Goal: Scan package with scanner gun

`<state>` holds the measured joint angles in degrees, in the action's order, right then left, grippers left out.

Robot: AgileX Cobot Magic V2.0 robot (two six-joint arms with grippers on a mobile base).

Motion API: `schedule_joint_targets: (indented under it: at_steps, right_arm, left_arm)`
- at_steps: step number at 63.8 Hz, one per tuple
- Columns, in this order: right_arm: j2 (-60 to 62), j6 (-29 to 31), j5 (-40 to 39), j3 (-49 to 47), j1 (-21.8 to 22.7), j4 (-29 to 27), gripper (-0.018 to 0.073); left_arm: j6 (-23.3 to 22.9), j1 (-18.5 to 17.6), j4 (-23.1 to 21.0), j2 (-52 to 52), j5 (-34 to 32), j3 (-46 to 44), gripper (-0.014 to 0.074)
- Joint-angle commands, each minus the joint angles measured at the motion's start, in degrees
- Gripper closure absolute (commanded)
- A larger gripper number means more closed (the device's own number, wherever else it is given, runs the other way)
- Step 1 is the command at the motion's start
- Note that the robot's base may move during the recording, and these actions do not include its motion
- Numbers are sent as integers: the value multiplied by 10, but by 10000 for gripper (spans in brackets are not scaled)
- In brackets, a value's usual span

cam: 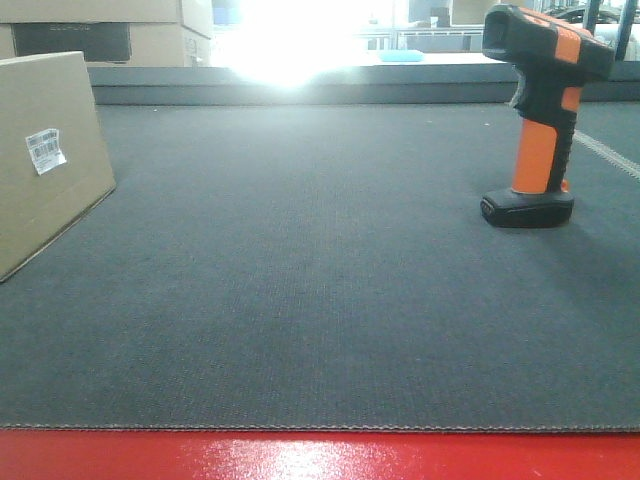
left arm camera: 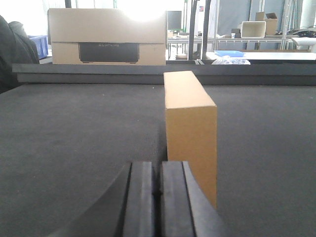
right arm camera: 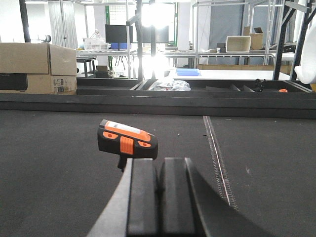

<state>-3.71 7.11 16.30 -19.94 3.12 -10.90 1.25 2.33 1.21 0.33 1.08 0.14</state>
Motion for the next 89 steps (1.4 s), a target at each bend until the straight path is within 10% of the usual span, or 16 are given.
schedule_joint_targets:
  at_steps: [1,53,89]
  right_arm:
    - [3,3,-8,1,4,5,713]
    - [3,3,-1,6,7,27,713]
    - [37,-29,-106,190,55,53,713]
  left_arm:
    - [-4,-4,2,-3,-15,-1,707]
    - [-4,-4,2,-3,-16,-1,707]
    - [-4,-4,2,-3,-16,-1,707]
